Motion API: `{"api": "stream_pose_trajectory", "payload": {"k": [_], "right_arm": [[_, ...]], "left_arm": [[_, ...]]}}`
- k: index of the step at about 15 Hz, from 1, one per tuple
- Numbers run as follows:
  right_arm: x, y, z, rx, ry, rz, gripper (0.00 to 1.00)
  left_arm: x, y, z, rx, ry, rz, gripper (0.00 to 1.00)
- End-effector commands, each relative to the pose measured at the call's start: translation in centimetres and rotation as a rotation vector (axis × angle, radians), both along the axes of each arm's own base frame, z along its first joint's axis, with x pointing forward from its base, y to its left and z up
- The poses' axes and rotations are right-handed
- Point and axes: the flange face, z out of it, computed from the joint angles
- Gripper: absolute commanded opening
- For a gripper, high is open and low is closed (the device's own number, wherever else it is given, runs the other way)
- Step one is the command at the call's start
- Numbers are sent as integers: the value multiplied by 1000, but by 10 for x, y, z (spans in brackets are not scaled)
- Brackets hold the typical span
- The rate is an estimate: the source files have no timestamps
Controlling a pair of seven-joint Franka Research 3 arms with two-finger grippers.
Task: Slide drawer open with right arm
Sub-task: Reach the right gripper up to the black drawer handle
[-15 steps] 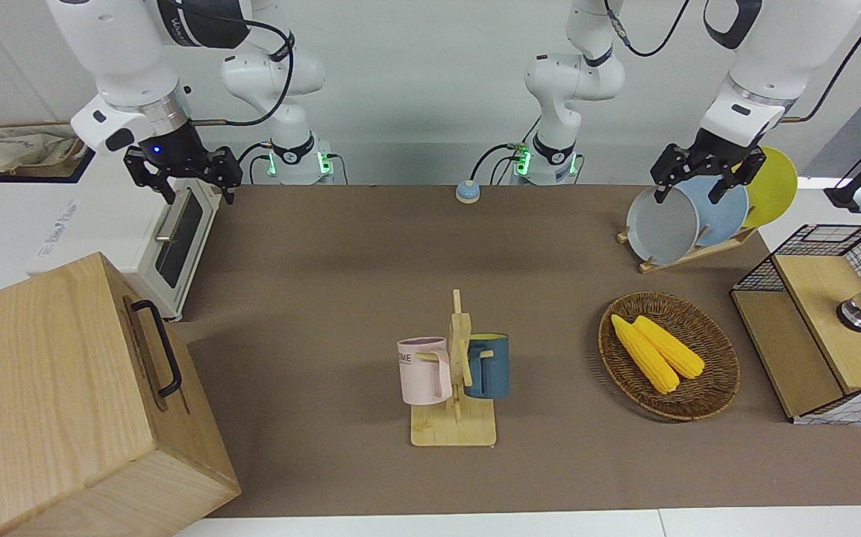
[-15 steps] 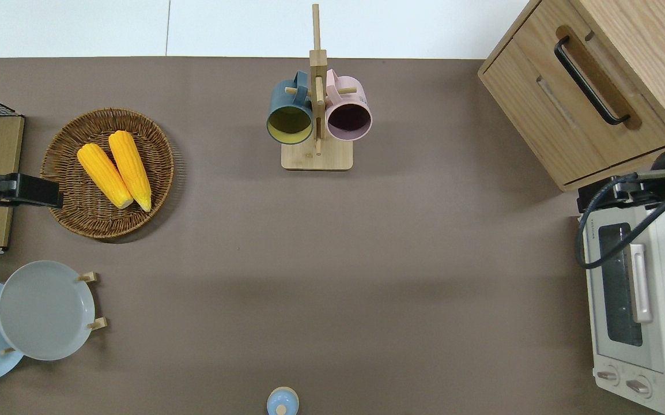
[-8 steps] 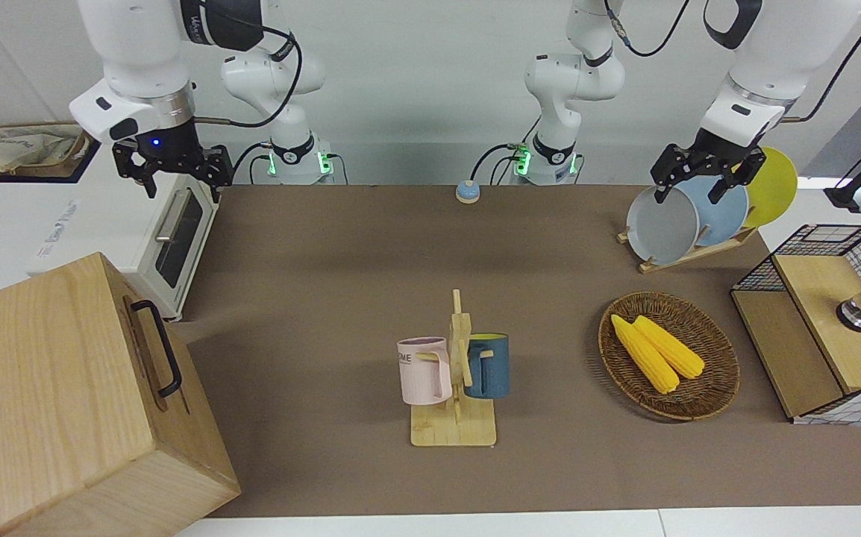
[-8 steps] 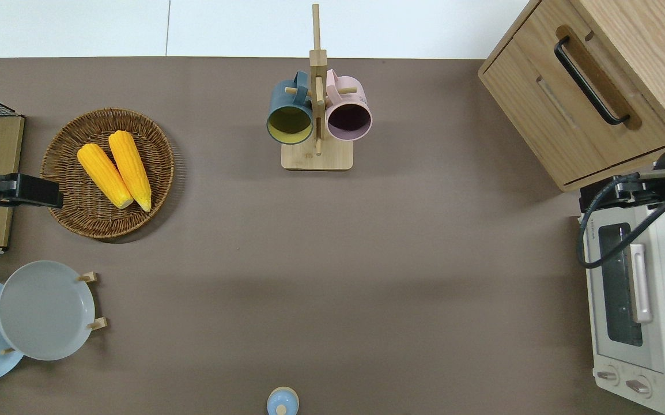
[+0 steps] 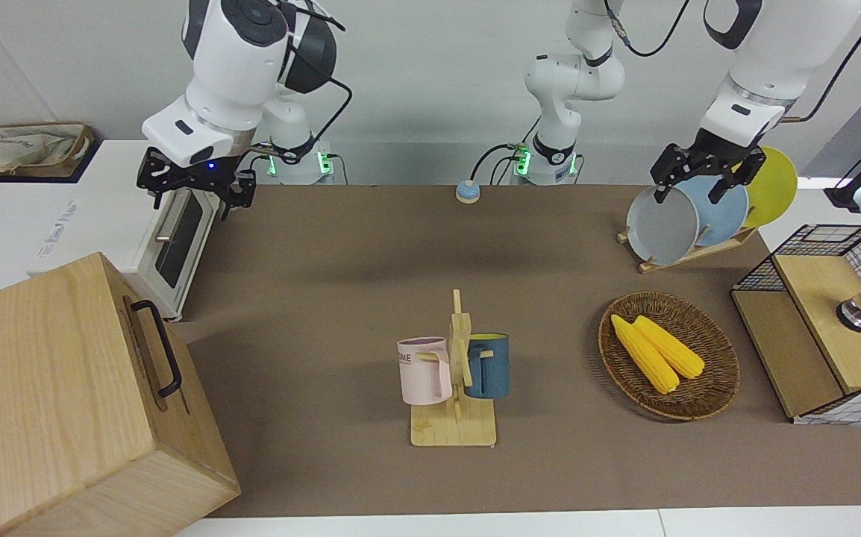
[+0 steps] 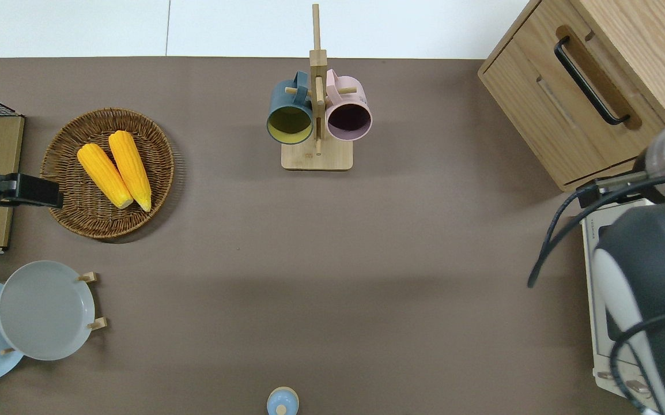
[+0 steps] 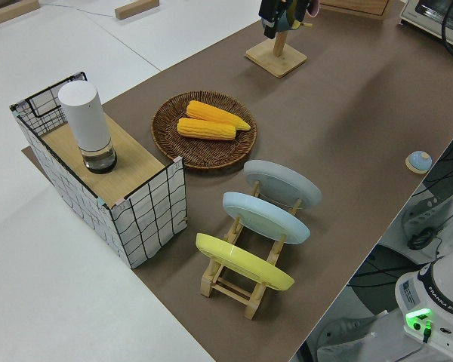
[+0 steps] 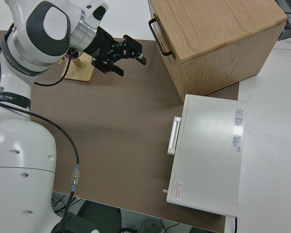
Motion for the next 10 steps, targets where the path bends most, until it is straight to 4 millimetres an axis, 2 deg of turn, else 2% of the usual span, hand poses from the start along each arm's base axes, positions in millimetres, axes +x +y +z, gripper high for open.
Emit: {"api": "stream_pose_trajectory", "payload": {"k": [1, 5, 10], "right_arm": [[23, 20, -24, -136, -56, 22, 987], [38, 48, -44, -292, -103, 115, 987], [48, 58, -73, -414, -153, 194, 987]], "left_arm": [[4, 0, 3, 17, -9, -6, 998], [4, 0, 3, 17, -9, -6, 995], [4, 0, 3, 17, -9, -6, 995]]}}
